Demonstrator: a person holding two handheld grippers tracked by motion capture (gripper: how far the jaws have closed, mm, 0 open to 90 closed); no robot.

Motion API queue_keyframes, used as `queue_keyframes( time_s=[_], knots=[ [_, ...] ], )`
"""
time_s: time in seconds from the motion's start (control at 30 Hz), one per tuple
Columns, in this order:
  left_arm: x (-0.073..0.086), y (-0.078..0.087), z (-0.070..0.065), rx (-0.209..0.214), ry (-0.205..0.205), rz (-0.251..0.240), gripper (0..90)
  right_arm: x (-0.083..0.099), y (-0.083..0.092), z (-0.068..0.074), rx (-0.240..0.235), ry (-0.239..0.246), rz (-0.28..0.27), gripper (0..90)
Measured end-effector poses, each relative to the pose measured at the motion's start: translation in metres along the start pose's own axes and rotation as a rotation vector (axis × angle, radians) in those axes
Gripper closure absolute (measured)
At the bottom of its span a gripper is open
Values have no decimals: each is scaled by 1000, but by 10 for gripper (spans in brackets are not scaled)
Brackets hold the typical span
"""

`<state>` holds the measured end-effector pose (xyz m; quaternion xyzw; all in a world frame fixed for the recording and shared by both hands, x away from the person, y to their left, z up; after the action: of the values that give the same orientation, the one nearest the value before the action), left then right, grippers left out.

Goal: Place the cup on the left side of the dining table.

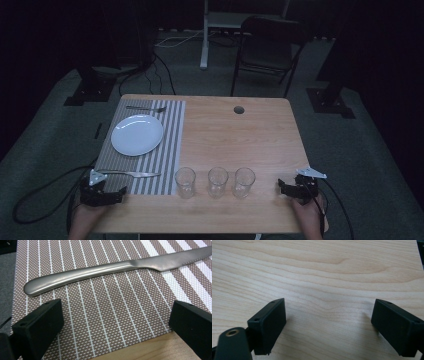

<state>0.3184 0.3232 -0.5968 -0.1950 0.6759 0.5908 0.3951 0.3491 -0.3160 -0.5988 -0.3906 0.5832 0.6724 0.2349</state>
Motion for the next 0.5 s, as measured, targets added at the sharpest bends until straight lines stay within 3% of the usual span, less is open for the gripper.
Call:
queue_keyframes(
  time_s=[0.5],
  knots=[
    [0, 1, 1, 24, -1, -6, 2, -2, -2, -2, 1, 2, -1, 121]
  ],
)
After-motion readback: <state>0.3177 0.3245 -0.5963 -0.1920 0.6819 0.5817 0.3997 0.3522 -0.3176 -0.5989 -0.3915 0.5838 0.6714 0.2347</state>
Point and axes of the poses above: each handheld gripper's, and its own axes: y roughly backward along the jaws, x roughly out of its underside, z roughly to its left, the point moved 7 cm from there along -y, roughly forward along the jaws, and after that the axes turned 7 degrees about -z, right-handed, at the moved point
